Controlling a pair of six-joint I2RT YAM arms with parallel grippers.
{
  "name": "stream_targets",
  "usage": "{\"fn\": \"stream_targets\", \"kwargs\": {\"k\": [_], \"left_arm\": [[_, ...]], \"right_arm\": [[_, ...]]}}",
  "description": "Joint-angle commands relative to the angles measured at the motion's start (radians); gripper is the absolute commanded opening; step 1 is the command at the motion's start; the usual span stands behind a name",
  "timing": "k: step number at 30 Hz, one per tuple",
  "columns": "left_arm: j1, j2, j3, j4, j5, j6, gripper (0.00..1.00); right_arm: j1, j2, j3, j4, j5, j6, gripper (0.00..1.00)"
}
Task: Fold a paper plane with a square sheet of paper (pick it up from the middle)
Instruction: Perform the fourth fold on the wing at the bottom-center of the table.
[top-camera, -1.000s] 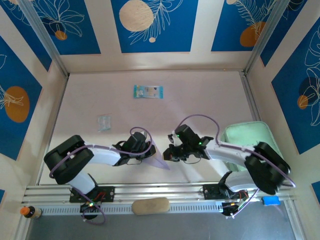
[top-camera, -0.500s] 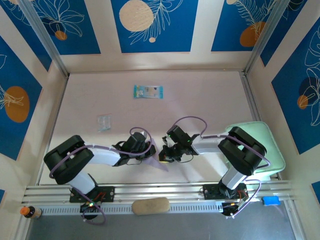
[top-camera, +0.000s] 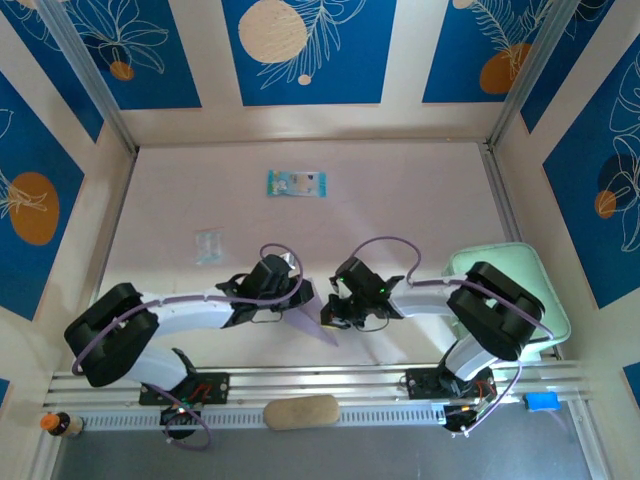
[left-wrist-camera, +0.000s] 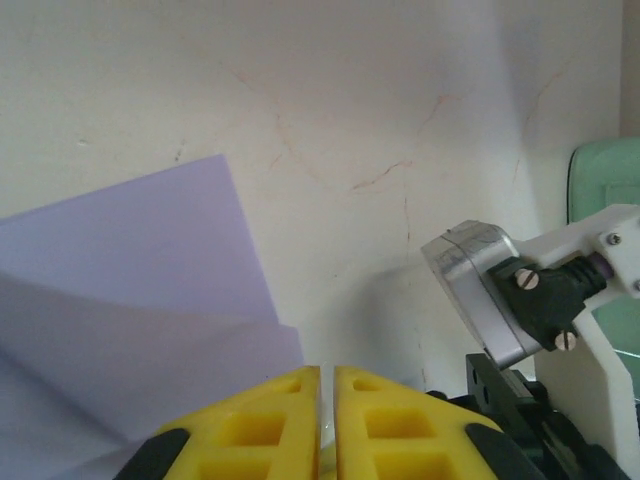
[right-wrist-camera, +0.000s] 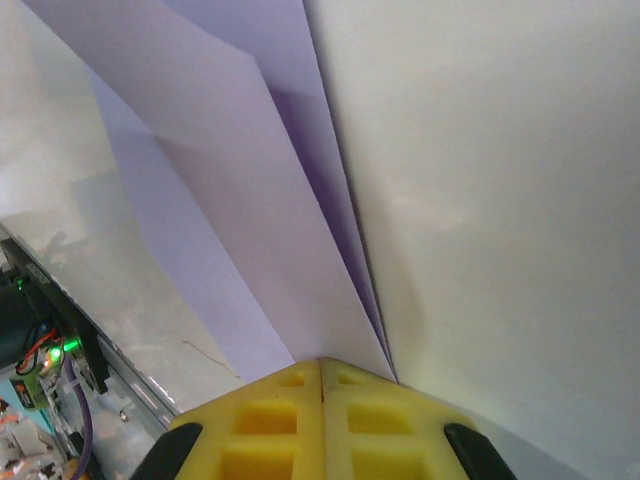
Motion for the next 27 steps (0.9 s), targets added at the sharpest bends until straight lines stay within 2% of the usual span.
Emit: {"fn": "stream_targets", "kwargs": {"k": [1,8,14,20,27], "left_arm": [[-0.012,0.036,0.028,-0.011,0.032,-0.016,0.09],[-0.034,0.167,0.054,0.088,0.088,-0.05,0.06],[-0.024,0.194,0.015,0.086,0.059,-0.067,0.06],[0.043,0.236,-0.056,0.168,0.074,-0.058,0.06],[0.112,0.221,-0.057,0.118,0.073,-0.021,0.06]], "right_arm": [[-0.02,0.0,-0.056,-0.124,0.095,0.04,0.0],[-0.026,-0.006,-0.072,-0.104,0.093,0.052,0.0],[-0.03,0.002,-0.077,-0.094,0.081,0.048,0.0],[-0.025,0.011,-0.079,-0.097,0.059,0.025,0.0],[-0.02,0.013,-0.088,-0.114,0.067,0.021,0.0]]}}
